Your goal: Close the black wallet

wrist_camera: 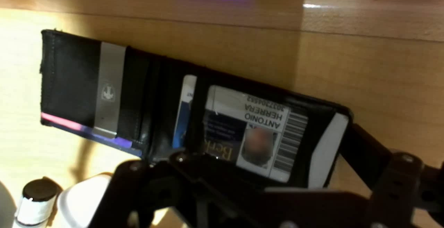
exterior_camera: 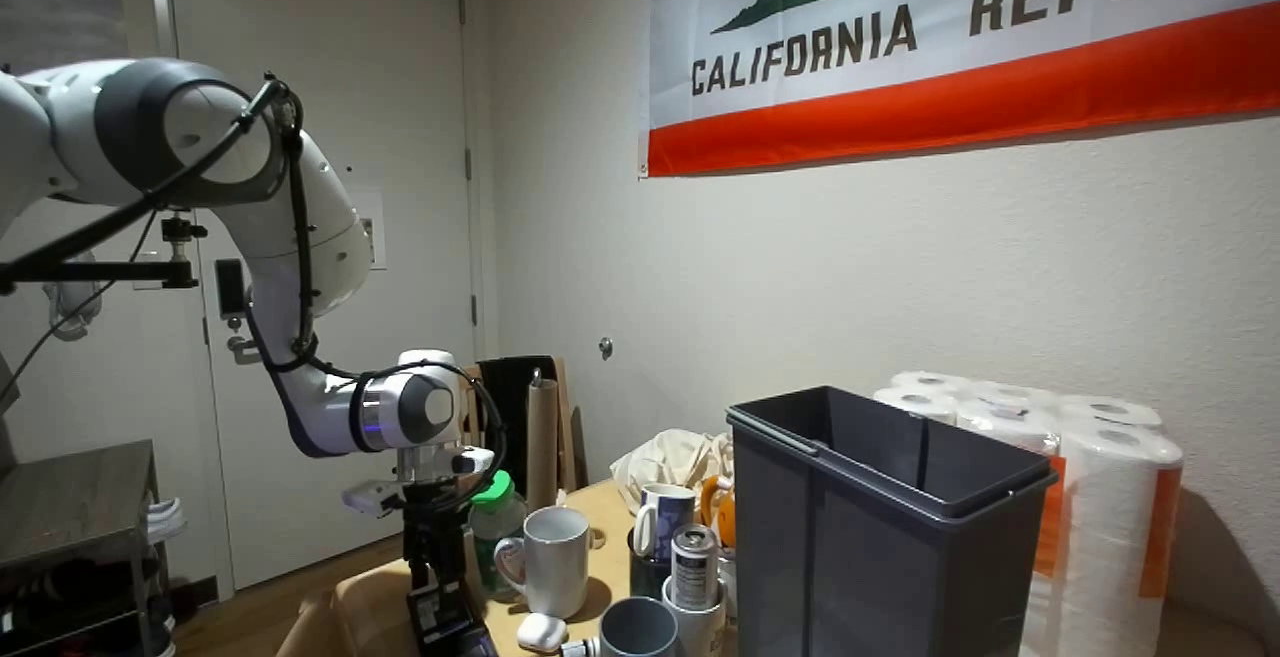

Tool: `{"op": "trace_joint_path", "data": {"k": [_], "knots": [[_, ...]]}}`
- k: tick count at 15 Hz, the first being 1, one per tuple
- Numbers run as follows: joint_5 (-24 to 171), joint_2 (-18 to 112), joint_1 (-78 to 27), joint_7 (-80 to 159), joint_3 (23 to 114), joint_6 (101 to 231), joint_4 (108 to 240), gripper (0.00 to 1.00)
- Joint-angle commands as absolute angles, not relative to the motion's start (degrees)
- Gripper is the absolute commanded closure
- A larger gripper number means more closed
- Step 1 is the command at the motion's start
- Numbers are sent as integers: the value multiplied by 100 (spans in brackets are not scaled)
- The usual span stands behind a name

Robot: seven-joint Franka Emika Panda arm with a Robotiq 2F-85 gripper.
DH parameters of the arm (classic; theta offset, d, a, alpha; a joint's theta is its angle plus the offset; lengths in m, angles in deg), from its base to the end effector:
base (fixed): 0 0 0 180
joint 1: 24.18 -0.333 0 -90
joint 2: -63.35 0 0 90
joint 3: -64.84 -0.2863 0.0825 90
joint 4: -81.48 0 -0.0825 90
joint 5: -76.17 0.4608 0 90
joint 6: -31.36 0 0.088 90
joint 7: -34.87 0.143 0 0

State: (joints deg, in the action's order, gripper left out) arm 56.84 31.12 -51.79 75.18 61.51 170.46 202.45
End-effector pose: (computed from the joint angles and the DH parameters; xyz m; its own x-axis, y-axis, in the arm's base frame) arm 0.4787 0.2828 -0.0021 0.9884 0.0978 -0.1161 0.1249 -0.9585 0.2561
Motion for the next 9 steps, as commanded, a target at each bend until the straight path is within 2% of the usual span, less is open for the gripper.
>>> {"op": "trace_joint_path", "data": {"k": [1, 9], "knots": [[5529, 3085, -5269, 7568, 6274, 17210, 20205, 0], [5411, 3314, -5303, 7555, 6308, 17027, 20407, 0]]}}
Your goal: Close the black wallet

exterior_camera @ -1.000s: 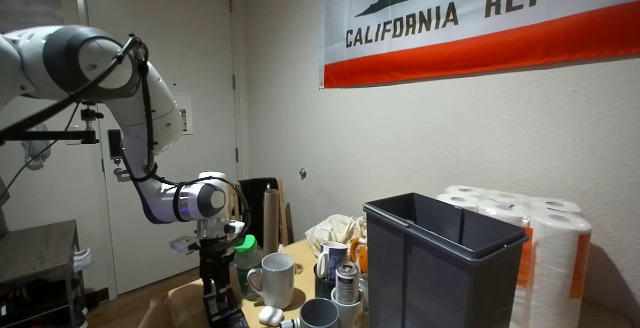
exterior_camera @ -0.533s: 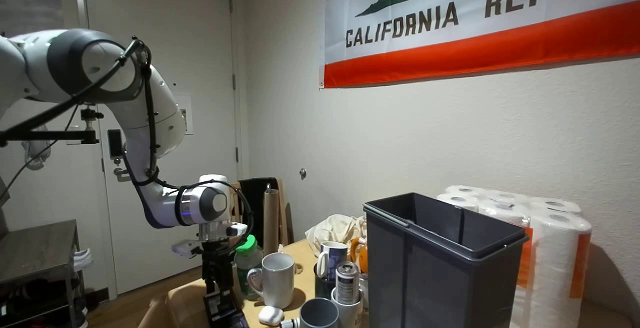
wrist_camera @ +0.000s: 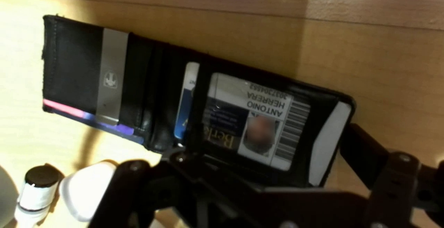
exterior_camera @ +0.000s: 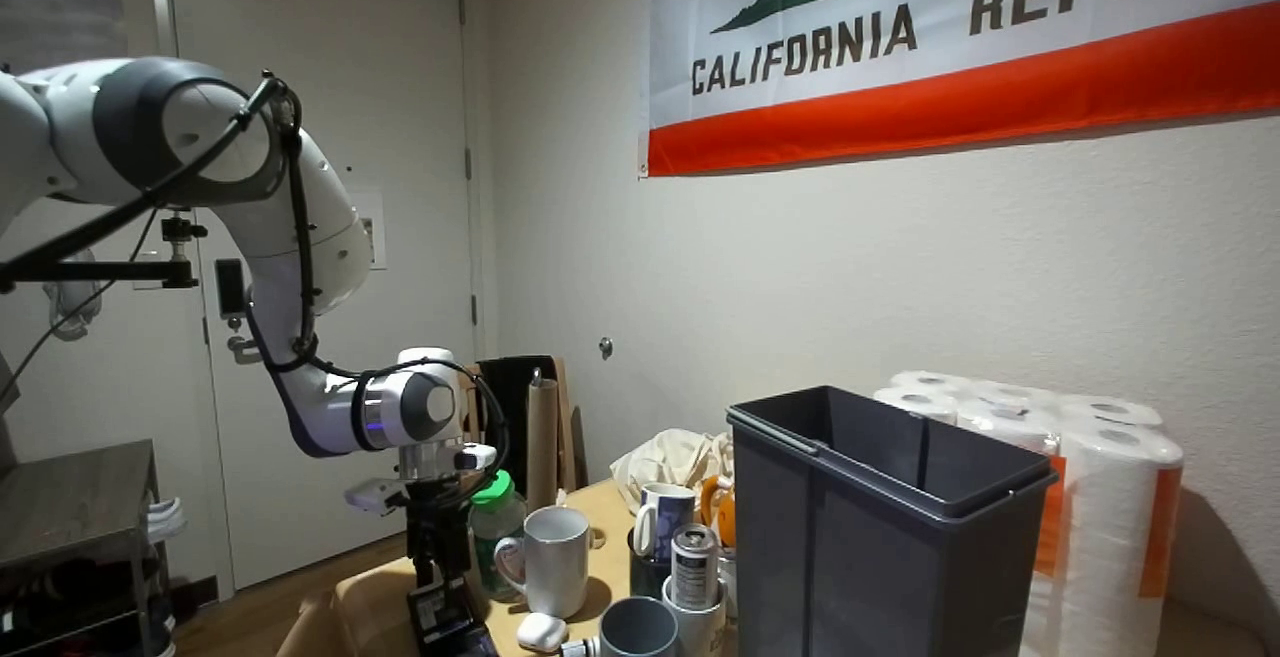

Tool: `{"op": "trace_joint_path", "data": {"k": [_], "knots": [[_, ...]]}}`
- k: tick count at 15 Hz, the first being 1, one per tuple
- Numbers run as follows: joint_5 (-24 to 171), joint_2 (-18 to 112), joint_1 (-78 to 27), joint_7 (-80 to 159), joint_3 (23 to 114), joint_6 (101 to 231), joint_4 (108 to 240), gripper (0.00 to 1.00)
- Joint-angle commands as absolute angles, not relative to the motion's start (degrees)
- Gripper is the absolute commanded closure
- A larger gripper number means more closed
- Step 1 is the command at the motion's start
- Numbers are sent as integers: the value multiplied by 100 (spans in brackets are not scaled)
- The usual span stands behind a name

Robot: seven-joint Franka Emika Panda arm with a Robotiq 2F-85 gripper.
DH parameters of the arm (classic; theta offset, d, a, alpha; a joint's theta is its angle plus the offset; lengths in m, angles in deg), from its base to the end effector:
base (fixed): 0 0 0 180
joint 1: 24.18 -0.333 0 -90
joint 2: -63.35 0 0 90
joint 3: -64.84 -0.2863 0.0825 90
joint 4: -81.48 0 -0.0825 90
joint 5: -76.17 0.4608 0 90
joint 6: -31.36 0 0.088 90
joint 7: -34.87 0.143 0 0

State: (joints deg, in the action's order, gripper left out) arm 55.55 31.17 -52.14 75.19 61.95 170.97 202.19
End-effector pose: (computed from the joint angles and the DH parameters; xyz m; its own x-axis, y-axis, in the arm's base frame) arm 0.4832 0.2834 0.0004 0.9882 0.1177 -0.0985 0.1398 -0.9551 0.2612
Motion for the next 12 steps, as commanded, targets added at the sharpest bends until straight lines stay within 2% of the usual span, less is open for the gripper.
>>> {"op": "trace_joint_path", "data": {"k": [1, 12], "knots": [[5370, 3320, -5313, 7578, 6326, 17031, 20432, 0], [4785, 3641, -5383, 7769, 6572, 16889, 20619, 0]]}}
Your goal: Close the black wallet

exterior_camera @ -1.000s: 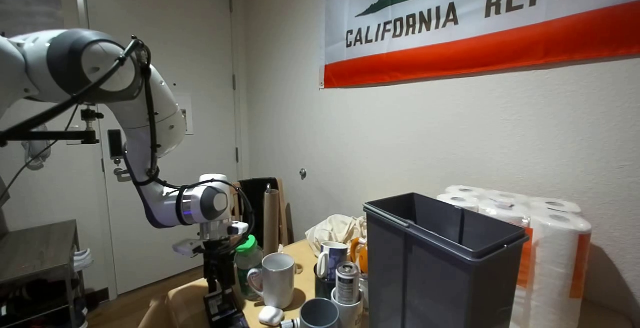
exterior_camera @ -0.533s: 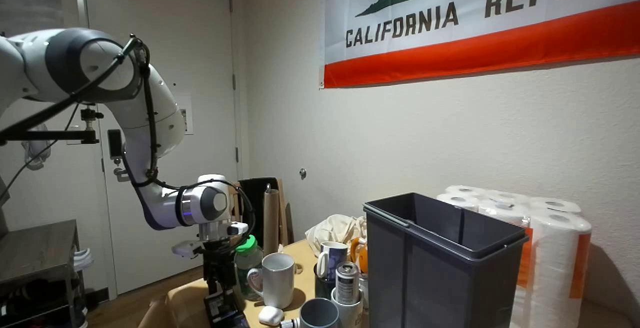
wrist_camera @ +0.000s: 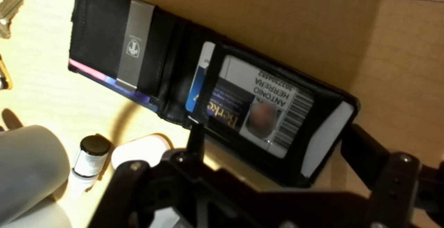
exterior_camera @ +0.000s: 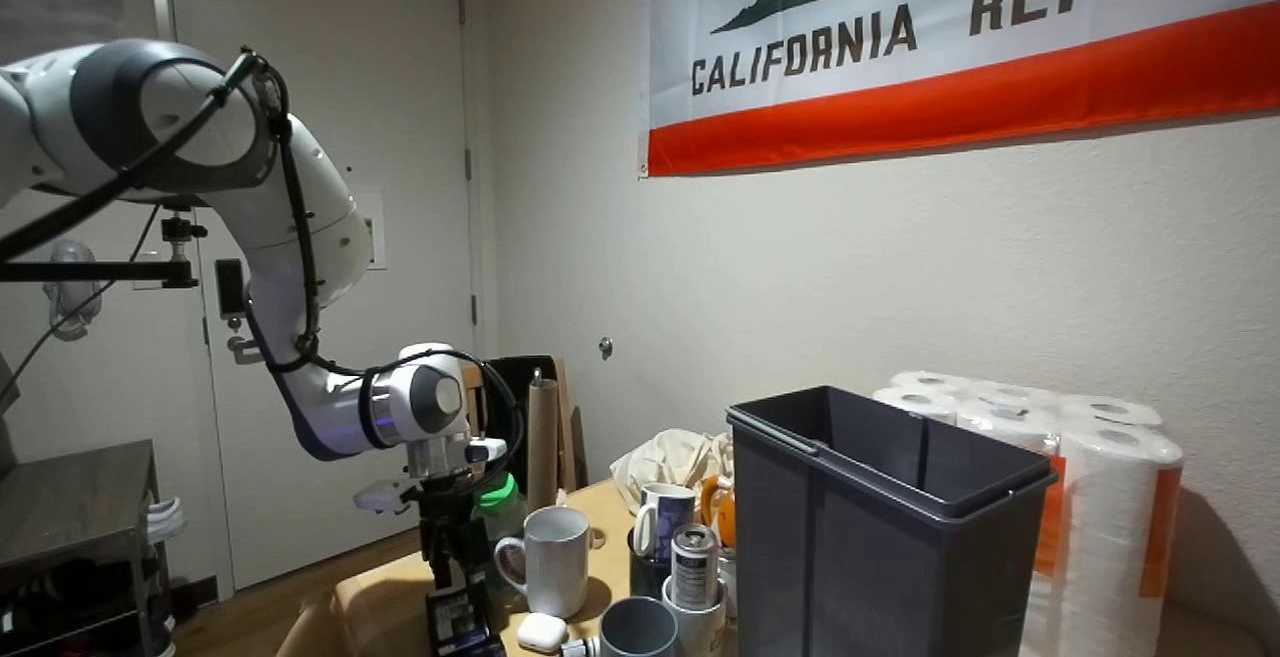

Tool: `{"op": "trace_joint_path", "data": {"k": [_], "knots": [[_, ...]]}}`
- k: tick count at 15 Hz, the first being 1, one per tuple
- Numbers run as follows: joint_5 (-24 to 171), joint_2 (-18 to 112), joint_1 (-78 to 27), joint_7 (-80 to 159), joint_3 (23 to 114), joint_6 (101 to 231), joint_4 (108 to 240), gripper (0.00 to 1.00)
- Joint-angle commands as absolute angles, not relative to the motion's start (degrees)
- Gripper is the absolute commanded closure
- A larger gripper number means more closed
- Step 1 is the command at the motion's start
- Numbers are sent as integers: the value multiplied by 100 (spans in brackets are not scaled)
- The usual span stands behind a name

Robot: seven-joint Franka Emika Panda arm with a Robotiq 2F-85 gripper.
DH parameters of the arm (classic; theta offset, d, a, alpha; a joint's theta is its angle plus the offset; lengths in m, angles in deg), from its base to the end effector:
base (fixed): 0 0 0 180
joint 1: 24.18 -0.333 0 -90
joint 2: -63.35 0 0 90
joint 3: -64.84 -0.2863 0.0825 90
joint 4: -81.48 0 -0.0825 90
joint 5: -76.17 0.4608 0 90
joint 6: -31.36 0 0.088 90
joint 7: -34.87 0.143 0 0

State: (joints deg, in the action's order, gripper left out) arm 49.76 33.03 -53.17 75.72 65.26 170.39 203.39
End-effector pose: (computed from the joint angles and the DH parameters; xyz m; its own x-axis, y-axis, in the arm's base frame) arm 0.4970 0.2561 0.0113 0.9851 0.1595 -0.0637 0.1716 -0.9270 0.3334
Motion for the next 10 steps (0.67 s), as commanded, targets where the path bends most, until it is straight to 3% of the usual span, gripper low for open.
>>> {"op": "trace_joint_path", "data": {"k": [1, 10], "knots": [[4763, 3654, -5393, 7804, 6560, 16892, 20653, 0], [4585, 3938, -5359, 8238, 6544, 16834, 21104, 0]]}}
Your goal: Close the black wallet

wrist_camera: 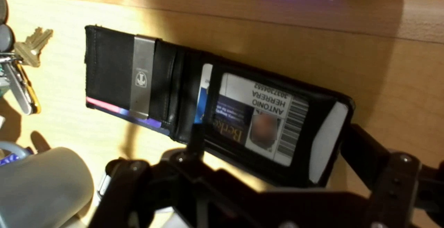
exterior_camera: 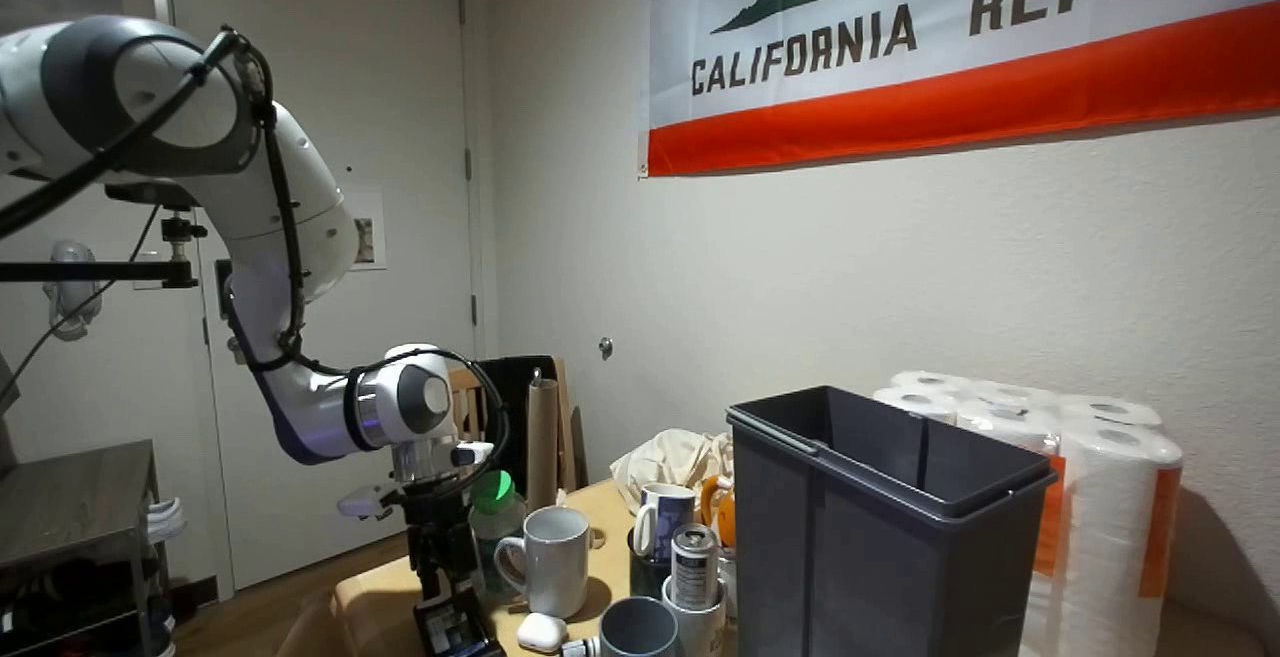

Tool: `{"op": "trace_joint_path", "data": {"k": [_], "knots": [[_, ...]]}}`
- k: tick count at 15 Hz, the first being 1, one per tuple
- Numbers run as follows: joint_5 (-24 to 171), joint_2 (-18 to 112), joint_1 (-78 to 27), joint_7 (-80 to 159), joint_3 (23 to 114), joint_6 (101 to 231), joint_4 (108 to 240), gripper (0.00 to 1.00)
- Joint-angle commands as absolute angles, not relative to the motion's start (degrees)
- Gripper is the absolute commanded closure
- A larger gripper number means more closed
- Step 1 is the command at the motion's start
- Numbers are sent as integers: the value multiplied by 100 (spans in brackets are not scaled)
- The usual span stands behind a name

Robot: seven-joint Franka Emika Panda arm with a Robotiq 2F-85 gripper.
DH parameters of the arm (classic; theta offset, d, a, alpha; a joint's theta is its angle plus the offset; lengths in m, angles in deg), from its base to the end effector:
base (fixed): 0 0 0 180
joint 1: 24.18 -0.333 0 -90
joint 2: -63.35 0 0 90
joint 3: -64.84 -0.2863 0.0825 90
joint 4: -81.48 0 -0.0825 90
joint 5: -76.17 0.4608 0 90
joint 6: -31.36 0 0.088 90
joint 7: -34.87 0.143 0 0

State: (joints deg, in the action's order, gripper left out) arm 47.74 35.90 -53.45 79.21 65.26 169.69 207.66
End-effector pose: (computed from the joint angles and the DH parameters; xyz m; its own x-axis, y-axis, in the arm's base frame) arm 0.4749 0.2449 0.0133 0.9886 0.1339 -0.0683 0.1497 -0.9183 0.3666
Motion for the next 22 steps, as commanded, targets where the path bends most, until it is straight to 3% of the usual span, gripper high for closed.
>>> {"op": "trace_joint_path", "data": {"k": [1, 22], "knots": [[4550, 3953, -5366, 8340, 6543, 16846, 21157, 0], [3865, 5418, -4355, 9457, 6225, 16038, 21911, 0]]}}
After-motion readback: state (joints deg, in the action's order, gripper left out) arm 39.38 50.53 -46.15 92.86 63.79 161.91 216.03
